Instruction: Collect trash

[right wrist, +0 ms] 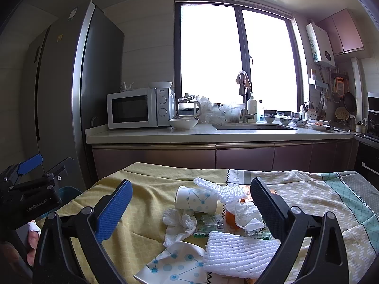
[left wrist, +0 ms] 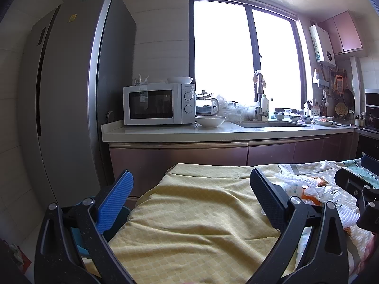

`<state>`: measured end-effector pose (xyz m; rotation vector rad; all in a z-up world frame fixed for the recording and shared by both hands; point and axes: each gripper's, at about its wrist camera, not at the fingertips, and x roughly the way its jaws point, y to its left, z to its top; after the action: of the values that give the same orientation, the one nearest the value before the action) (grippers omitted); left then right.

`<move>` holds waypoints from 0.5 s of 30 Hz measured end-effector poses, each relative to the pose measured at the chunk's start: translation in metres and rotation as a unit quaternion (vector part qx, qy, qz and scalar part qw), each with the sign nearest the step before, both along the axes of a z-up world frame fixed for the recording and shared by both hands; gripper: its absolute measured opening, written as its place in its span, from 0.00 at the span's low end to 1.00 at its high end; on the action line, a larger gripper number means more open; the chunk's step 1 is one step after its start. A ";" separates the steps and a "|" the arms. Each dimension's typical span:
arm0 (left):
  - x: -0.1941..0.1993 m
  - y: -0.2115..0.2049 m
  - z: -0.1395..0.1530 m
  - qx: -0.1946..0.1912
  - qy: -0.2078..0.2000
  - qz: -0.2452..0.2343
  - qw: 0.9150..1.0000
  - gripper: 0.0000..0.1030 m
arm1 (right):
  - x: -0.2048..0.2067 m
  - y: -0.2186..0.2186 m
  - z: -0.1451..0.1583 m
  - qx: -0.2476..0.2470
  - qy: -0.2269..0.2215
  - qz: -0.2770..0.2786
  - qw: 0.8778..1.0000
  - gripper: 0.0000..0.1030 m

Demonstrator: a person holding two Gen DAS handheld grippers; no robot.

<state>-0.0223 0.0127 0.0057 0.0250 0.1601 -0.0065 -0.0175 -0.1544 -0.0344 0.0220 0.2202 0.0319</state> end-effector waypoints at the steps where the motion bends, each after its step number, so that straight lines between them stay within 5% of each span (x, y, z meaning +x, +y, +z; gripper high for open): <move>1: 0.000 0.000 0.000 0.000 0.000 0.001 1.000 0.95 | 0.000 0.000 0.000 0.000 0.000 0.000 1.000 0.94; 15: -0.001 -0.001 0.000 0.001 -0.002 0.002 1.000 0.95 | 0.001 0.000 0.001 0.001 -0.001 0.000 1.000 0.94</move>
<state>-0.0236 0.0115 0.0061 0.0257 0.1562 -0.0025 -0.0163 -0.1546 -0.0337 0.0233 0.2181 0.0321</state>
